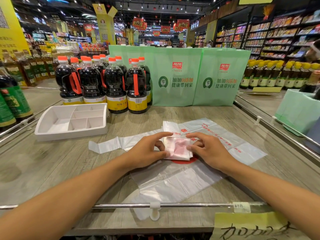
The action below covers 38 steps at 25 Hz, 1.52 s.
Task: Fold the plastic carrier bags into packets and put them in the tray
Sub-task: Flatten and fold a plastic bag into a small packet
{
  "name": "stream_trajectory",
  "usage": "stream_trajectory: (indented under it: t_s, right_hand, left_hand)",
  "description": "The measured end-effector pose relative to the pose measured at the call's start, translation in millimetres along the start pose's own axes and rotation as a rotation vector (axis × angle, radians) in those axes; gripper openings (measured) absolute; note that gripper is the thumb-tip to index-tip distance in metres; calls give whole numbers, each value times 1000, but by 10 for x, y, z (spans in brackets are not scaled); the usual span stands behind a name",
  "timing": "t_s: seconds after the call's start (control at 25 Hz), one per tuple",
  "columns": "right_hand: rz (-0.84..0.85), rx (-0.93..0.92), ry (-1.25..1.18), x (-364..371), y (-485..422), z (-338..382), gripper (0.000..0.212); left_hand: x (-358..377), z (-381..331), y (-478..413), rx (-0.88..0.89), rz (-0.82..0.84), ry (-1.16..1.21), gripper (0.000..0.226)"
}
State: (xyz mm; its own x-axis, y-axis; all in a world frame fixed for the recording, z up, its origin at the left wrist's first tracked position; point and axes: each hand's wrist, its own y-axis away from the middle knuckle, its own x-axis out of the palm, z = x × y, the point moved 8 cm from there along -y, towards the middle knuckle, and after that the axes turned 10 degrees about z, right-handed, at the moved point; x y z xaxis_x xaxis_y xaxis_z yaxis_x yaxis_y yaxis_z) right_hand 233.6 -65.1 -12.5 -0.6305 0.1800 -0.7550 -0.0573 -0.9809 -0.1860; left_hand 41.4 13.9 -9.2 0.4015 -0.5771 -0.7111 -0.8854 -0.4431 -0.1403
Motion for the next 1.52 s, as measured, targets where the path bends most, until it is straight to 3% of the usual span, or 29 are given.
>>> stream_trajectory:
  t_s: [0.24,0.52,0.72,0.92,1.08,1.32,1.52]
  right_hand:
    - [176,-86,283,233,-30,45,47]
    - [280,3,548,315,-11,-10,58]
    - [387,49,551,371,-4,-56,106]
    - [425,40,563,376,8,8,69]
    - [230,-26,478,240,33,103,51]
    - [174,-7,359,196,53,123,58]
    - [265,93,363,232,9,-34,91]
  left_hand:
    - [21,94,-19,-90,5,-282,64]
    - [117,261,-63,-197,139,-506,66]
    - [250,318,-31,-282,335,-584,66]
    - [289,361,-29,-340,440,-626,68]
    - [267,371,-51,-386,481,-598,68]
    - [256,364,-75,-345,441,-591,68]
    - [244,421,-93,-306,430,-582,70]
